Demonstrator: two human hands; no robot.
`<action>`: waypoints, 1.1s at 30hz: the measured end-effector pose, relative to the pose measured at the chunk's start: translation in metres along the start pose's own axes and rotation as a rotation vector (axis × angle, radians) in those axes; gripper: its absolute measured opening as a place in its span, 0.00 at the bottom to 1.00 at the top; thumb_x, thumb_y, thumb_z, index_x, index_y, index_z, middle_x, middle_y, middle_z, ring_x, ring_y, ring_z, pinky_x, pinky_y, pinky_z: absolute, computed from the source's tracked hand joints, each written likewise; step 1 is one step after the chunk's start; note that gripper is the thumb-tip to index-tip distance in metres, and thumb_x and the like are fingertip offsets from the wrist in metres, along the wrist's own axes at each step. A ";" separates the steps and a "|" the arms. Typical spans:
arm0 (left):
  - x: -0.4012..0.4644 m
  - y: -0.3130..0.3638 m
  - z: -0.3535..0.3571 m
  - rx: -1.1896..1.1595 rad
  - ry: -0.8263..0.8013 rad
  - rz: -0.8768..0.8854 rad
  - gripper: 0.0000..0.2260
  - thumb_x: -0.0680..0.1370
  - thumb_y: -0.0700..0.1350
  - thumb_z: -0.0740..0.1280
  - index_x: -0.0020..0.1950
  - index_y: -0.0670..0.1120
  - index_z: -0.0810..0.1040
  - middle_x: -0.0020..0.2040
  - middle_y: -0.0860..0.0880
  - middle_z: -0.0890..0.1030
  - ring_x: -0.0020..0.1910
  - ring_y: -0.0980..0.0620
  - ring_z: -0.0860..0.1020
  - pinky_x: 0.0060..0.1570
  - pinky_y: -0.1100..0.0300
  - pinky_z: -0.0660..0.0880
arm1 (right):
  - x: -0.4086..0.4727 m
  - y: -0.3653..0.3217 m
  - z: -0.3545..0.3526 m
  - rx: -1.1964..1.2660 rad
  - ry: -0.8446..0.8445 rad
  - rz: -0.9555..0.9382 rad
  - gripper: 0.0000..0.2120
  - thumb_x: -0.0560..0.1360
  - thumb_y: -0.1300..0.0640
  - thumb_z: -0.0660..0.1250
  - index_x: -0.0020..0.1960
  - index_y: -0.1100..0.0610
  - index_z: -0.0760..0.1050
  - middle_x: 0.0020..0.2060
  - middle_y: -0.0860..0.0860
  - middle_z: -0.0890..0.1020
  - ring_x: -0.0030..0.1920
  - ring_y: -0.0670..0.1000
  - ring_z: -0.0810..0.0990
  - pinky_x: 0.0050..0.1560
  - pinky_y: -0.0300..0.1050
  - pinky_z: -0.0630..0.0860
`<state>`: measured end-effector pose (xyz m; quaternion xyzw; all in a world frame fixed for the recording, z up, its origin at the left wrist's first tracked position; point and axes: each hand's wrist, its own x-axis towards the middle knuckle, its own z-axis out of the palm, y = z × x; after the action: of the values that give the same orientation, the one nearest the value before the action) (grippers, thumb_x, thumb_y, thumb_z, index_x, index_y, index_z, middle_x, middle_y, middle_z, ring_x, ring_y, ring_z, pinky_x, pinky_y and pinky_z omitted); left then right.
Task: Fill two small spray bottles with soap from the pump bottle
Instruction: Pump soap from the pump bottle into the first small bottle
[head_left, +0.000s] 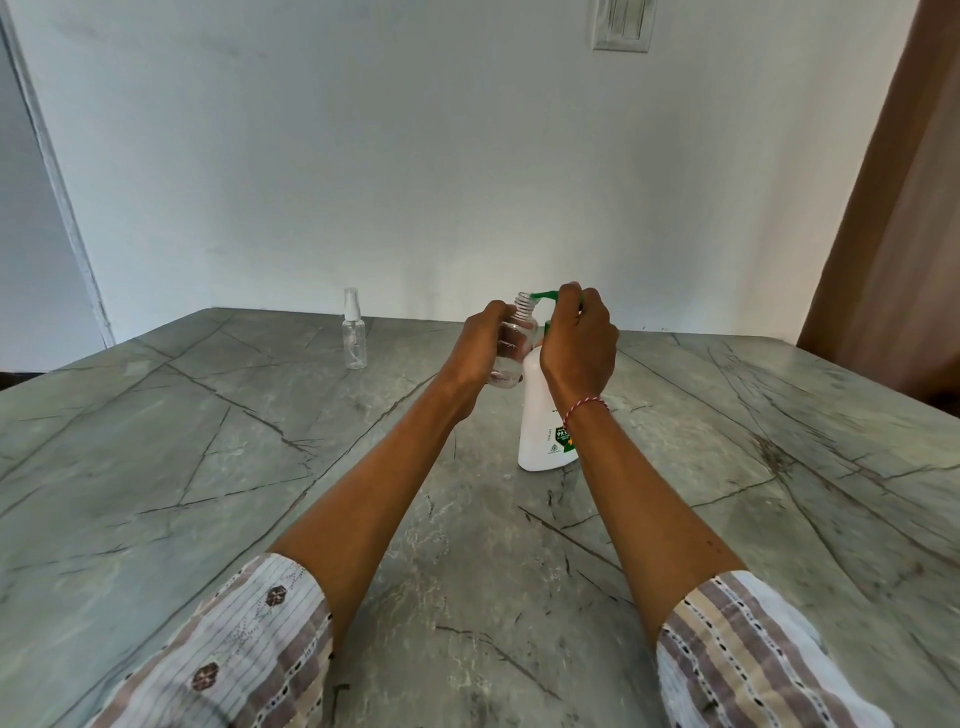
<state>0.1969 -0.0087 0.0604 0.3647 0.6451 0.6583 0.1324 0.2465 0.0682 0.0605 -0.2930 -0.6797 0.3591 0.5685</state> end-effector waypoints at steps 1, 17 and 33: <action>0.000 0.000 0.000 0.006 -0.001 0.002 0.16 0.81 0.50 0.47 0.51 0.48 0.74 0.46 0.48 0.78 0.42 0.54 0.76 0.46 0.56 0.71 | 0.000 -0.001 0.000 0.012 0.001 -0.002 0.17 0.80 0.53 0.51 0.46 0.64 0.73 0.34 0.51 0.72 0.37 0.50 0.70 0.37 0.42 0.64; 0.007 0.005 -0.007 0.121 0.038 0.053 0.14 0.81 0.50 0.52 0.56 0.46 0.73 0.45 0.49 0.78 0.39 0.56 0.76 0.34 0.67 0.72 | 0.000 -0.001 0.002 0.001 -0.022 0.045 0.17 0.80 0.48 0.51 0.42 0.59 0.68 0.29 0.45 0.69 0.30 0.45 0.68 0.30 0.38 0.61; -0.001 0.005 -0.017 0.142 0.026 0.208 0.11 0.78 0.55 0.60 0.47 0.51 0.79 0.38 0.50 0.80 0.35 0.56 0.78 0.29 0.70 0.72 | -0.001 -0.002 0.002 0.001 -0.006 0.035 0.15 0.80 0.49 0.52 0.42 0.58 0.68 0.30 0.46 0.70 0.30 0.45 0.67 0.35 0.41 0.65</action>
<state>0.1880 -0.0233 0.0669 0.4296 0.6505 0.6257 0.0290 0.2446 0.0660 0.0616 -0.3034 -0.6759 0.3704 0.5603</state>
